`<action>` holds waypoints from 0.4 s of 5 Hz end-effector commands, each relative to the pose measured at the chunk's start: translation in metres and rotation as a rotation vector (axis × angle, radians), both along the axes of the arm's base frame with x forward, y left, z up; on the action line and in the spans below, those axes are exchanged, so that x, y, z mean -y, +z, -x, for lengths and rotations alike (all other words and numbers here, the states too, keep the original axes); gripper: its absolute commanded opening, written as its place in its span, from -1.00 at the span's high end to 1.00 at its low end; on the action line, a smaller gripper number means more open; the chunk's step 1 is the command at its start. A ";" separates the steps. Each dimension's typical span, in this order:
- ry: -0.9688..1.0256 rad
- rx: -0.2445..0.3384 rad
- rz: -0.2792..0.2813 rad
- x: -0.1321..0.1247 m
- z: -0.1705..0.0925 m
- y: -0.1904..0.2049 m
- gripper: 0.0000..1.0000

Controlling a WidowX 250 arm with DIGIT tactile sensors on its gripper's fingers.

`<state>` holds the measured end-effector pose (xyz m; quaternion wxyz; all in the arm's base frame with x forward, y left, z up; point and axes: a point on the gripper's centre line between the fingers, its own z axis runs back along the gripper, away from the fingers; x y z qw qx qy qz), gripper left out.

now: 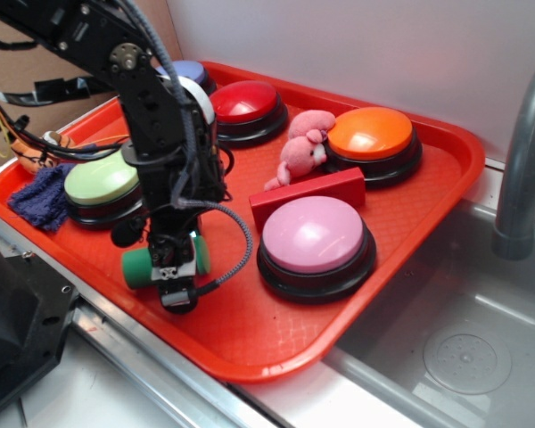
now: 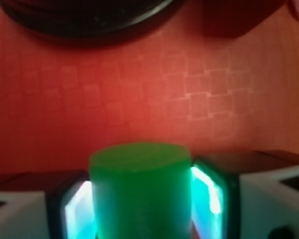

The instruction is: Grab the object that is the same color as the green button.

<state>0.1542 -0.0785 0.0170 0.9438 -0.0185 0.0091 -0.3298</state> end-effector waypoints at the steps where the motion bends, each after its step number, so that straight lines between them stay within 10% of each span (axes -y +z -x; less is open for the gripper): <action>1: 0.213 -0.030 -0.022 -0.004 -0.003 0.039 1.00; 2: 0.353 -0.028 -0.025 -0.016 -0.010 0.069 1.00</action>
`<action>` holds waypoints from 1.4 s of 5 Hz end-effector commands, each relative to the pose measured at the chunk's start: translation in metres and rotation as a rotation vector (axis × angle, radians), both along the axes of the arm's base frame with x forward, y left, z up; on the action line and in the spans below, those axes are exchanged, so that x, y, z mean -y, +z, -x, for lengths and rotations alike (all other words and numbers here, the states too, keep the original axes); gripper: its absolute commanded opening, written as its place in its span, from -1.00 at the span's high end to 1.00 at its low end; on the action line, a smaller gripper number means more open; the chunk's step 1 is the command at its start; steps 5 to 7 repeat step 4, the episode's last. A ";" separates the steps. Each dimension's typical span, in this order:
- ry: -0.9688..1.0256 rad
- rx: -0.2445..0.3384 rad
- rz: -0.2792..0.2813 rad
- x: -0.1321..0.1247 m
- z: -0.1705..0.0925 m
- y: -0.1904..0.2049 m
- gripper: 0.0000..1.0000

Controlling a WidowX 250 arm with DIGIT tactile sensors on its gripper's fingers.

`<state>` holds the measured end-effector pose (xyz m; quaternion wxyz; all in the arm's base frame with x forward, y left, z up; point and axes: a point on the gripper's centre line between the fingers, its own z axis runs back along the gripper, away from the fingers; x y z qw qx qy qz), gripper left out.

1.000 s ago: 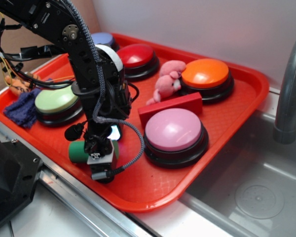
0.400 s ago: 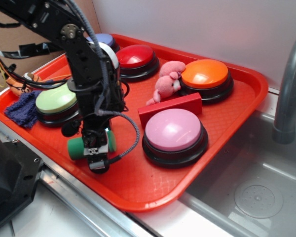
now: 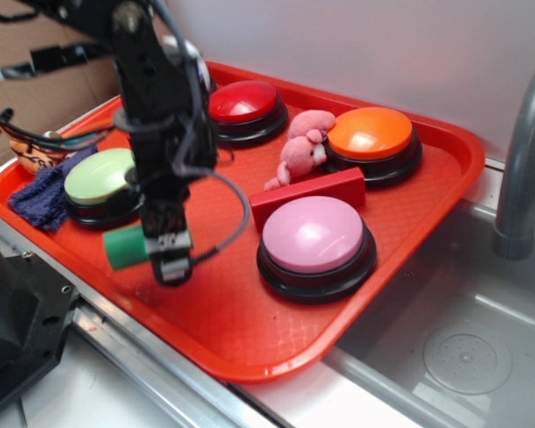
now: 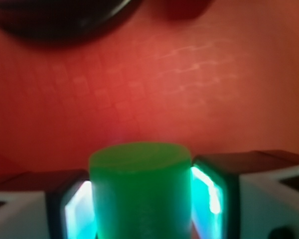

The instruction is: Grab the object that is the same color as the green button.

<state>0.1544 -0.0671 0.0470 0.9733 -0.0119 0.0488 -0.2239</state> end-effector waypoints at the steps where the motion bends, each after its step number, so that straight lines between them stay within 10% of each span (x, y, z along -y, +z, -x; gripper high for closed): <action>1: 0.264 0.105 0.042 -0.018 -0.019 0.074 1.00; 7: 0.508 0.181 0.029 -0.049 -0.033 0.126 1.00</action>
